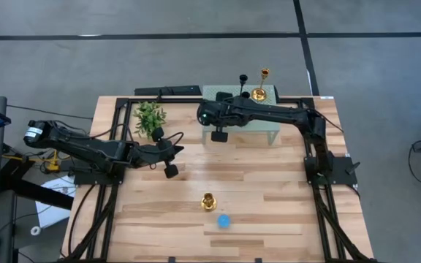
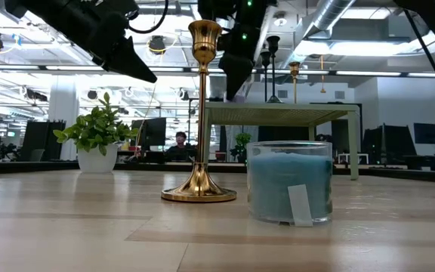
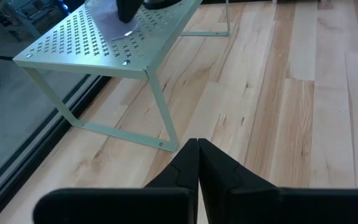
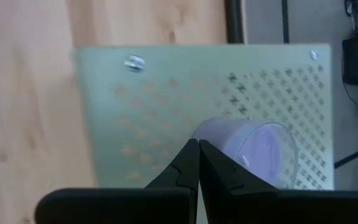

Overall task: Pick & Place candle stick holders
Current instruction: Put the violet candle on the shelf

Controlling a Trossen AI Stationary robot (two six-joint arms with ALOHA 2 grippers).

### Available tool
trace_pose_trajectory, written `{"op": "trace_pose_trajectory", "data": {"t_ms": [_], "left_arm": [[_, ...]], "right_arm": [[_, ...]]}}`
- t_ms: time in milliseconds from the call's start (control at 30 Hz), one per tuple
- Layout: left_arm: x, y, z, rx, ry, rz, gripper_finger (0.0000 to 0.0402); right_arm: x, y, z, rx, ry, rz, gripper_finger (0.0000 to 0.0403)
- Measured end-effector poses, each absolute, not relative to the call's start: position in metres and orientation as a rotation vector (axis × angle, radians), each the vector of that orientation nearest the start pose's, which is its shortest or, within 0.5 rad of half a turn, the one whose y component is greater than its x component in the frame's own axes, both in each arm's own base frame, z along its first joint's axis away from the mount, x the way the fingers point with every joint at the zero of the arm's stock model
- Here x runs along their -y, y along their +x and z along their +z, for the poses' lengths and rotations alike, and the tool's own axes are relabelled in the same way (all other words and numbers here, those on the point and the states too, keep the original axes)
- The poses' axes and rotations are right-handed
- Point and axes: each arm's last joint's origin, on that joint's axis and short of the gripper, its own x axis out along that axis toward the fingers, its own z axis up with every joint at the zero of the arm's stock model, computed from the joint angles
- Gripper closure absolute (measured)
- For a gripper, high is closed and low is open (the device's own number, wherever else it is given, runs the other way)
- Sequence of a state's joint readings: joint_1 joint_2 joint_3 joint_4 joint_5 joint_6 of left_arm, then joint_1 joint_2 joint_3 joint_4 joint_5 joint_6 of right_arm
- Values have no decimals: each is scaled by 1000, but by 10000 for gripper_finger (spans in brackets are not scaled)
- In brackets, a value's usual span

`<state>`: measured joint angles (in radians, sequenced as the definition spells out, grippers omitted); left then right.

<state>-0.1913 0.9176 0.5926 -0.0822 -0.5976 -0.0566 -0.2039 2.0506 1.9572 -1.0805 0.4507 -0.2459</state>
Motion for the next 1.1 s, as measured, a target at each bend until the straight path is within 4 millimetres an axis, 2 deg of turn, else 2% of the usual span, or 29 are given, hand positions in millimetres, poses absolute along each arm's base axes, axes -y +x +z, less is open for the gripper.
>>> {"op": "trace_pose_trajectory", "data": {"t_ms": [833,967,1100], "left_arm": [[21,195,255,-367,103,411,396],[21,195,255,-367,102,411,394],[21,195,255,-367,102,411,396]], "right_arm": [[149,405,290,-1249,-320,-507,403],[152,404,290,-1243,-316,-513,403],[141,408,290,-1231,-314,-464,403]]}}
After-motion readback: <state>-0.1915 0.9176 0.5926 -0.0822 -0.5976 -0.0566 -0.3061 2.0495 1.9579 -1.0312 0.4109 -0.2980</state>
